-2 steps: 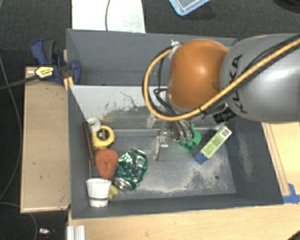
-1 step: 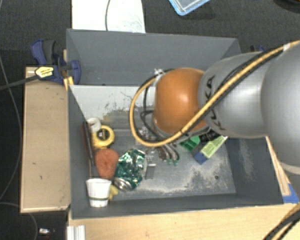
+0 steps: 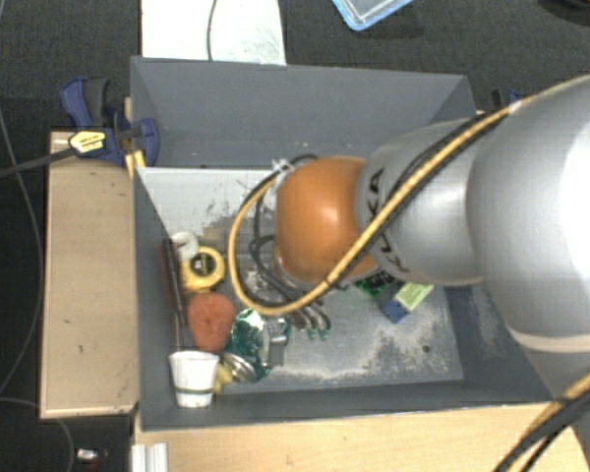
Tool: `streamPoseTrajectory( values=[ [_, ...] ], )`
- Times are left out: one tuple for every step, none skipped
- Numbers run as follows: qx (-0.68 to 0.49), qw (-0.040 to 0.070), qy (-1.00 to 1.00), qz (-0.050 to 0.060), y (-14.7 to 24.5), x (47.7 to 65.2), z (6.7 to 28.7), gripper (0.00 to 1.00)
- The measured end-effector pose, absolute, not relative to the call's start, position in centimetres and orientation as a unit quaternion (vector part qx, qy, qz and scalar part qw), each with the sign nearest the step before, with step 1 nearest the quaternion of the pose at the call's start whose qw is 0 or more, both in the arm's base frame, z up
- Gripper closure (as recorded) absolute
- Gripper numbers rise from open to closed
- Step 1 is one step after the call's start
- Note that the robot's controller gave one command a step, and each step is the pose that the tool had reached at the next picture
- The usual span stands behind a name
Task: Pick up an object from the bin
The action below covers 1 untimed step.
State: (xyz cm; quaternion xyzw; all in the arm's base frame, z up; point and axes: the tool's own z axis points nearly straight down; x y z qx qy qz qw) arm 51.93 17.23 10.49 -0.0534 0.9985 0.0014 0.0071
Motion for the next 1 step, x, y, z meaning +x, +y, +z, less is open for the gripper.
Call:
streamPoseTrajectory(
  values=[
    [-0.008,0.003,1.0,0.002,10.04,54.59,8.82,0.0]
  ],
)
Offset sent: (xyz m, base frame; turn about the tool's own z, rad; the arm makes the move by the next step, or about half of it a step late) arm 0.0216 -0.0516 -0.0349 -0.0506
